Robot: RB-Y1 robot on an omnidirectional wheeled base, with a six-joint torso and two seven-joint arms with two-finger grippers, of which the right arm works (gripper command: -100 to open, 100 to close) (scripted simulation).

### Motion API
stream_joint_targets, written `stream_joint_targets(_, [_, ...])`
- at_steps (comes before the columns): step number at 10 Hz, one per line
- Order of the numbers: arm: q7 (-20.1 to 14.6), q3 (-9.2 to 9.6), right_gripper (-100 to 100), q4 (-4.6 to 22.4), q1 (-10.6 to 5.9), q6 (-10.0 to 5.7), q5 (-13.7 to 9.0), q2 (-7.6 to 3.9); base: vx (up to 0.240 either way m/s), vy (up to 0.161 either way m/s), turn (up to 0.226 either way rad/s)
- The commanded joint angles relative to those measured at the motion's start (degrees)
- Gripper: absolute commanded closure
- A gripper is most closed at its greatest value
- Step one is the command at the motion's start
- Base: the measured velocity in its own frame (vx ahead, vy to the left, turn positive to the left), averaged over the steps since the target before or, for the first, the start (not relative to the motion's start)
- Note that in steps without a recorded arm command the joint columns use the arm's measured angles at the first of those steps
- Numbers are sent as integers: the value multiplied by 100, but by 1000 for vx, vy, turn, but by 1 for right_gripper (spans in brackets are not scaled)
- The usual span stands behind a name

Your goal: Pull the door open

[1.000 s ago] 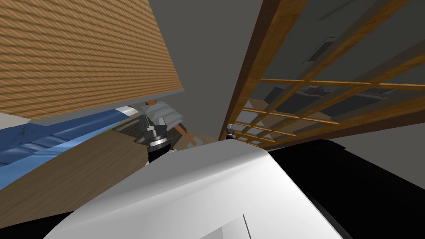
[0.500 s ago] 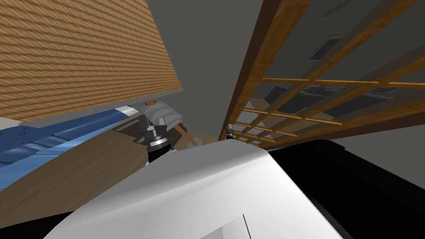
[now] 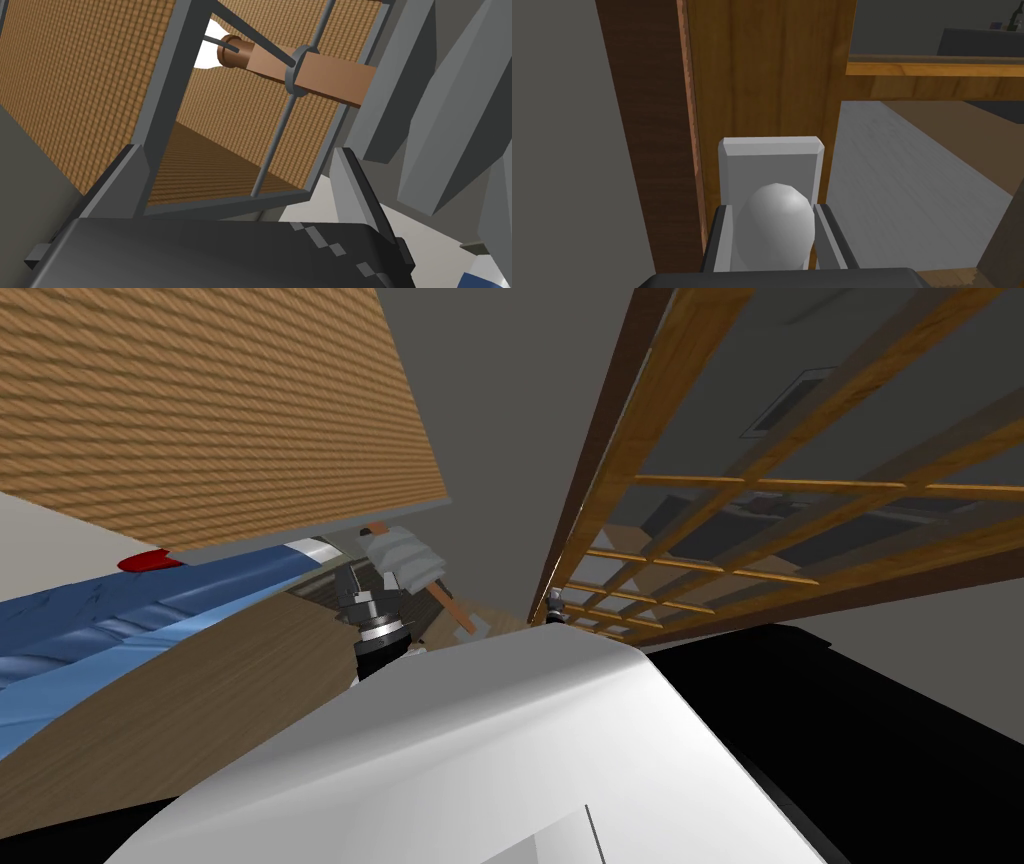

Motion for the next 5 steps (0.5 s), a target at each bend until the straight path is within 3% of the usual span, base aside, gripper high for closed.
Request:
stream_joint_targets(1, [-13,32,100,25,-9,6,9,29,-197,65,58])
stream_joint_targets(5, [-31,36,100,31,-3,2,9,16,-195,60,78])
